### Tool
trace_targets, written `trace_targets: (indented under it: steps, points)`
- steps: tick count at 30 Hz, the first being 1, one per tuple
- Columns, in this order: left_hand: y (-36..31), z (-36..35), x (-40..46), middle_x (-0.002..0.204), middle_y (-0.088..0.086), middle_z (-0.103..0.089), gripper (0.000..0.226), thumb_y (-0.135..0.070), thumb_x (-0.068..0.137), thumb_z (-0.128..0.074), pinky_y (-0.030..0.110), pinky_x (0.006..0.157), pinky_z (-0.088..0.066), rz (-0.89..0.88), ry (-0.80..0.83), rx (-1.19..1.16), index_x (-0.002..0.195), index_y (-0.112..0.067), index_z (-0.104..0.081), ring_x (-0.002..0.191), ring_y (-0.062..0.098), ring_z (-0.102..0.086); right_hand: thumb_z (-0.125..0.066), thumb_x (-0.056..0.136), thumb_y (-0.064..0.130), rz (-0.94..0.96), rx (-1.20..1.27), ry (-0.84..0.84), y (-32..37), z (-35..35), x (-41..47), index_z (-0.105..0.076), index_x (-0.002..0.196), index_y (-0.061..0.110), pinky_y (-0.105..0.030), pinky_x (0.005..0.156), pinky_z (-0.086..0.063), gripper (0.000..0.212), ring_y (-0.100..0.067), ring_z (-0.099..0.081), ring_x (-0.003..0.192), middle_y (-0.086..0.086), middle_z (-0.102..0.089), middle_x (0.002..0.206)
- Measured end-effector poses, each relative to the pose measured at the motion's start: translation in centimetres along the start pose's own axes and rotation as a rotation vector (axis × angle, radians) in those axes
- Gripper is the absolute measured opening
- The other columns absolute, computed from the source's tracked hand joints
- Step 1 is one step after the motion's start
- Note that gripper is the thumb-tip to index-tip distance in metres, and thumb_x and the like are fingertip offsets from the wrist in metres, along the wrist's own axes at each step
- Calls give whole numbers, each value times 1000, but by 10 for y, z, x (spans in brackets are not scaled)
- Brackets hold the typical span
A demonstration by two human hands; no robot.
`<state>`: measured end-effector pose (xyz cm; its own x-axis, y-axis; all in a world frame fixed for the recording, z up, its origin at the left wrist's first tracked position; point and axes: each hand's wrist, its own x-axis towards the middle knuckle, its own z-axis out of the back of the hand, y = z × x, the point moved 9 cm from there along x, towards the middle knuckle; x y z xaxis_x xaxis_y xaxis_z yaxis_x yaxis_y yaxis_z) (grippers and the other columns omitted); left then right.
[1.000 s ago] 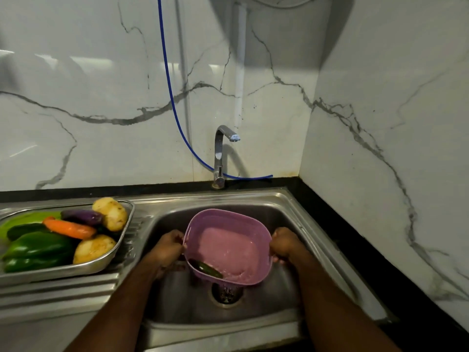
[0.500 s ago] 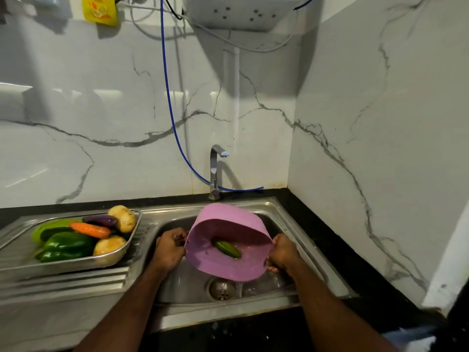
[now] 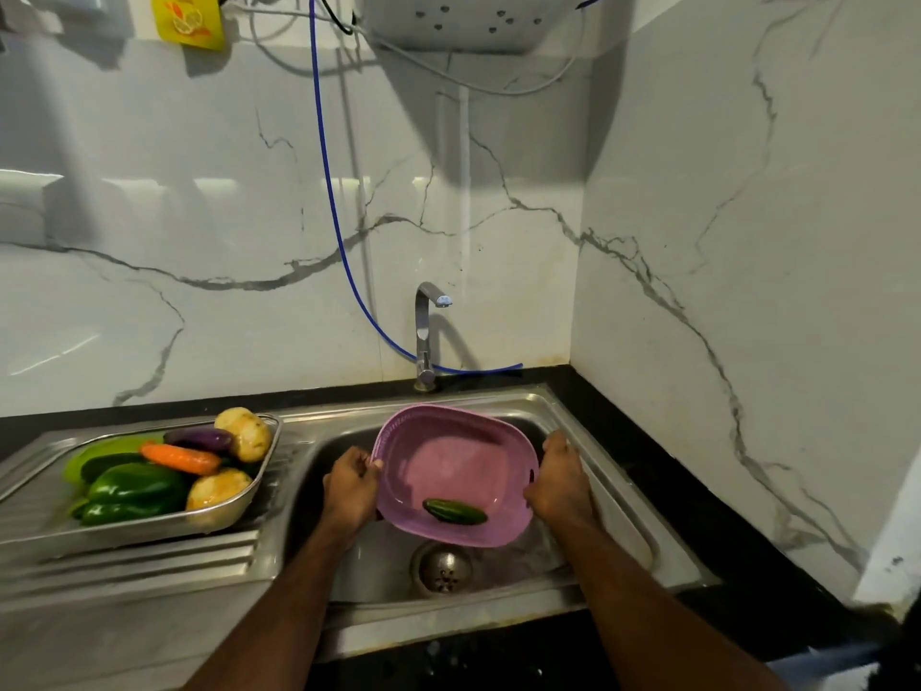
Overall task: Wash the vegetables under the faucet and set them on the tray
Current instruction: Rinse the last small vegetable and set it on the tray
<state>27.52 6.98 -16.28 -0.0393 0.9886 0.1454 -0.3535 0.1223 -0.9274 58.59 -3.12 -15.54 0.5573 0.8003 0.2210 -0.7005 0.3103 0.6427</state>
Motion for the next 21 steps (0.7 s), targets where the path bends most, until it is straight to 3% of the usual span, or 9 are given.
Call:
trace_targets:
  steps: [3,5,7,9,13,15,17,19,21]
  points:
    - [3,-4,-5,91,21,-66,13,-10,92,-62,22,30,-46,145,-40,7,87,2,-64,65,19,-60,-72,85,9,238,-190,-31,37,-13,8,-54,132,17,-37,104,-51,50,-21,-56,120,-5,-56,134]
    - [9,-11,0,93,22,-65,16,-10,93,-62,17,28,-40,168,-8,42,90,5,-66,60,16,-57,-67,88,7,305,-210,153,56,-43,7,-59,124,23,-38,104,-51,40,-19,-57,118,-1,-60,131]
    - [17,-11,6,95,23,-67,16,-11,92,-62,22,28,-43,191,-9,50,90,4,-68,60,21,-59,-71,89,16,302,-323,455,62,-92,3,-61,121,22,-40,100,-52,34,-23,-58,116,-3,-59,130]
    - [24,-8,9,95,20,-67,16,-12,90,-63,30,33,-50,230,-10,73,87,3,-68,68,29,-63,-75,89,26,315,-495,667,60,-135,0,-63,128,15,-42,105,-49,43,-31,-57,124,-9,-57,138]
    - [38,-4,20,91,18,-67,19,-13,87,-66,35,33,-52,315,11,83,81,5,-66,61,28,-64,-57,103,24,246,-579,820,58,-175,9,-45,152,11,-42,119,-33,53,-35,-37,146,-14,-39,161]
    - [44,-6,28,91,22,-68,15,-11,85,-67,42,35,-54,352,14,47,82,4,-67,60,33,-68,-57,104,25,222,-520,823,61,-182,15,-45,151,8,-42,117,-34,52,-36,-39,145,-15,-39,160]
    - [51,-12,36,91,25,-66,13,-8,84,-65,50,41,-57,378,26,24,85,5,-66,60,39,-69,-59,102,38,200,-420,816,64,-184,22,-55,141,7,-40,109,-41,50,-35,-51,134,-16,-53,149]
    - [55,-19,42,90,26,-65,12,-4,85,-63,52,44,-57,387,47,11,87,8,-63,58,41,-69,-53,102,47,198,-250,750,72,-186,34,-68,113,13,-37,94,-49,39,-30,-64,106,-10,-70,116]
    - [60,-23,46,87,26,-64,11,-1,84,-63,53,47,-58,408,59,-13,87,10,-62,57,41,-70,-51,101,47,202,-33,653,83,-182,53,-66,89,19,-39,85,-55,34,-21,-63,82,0,-68,87]
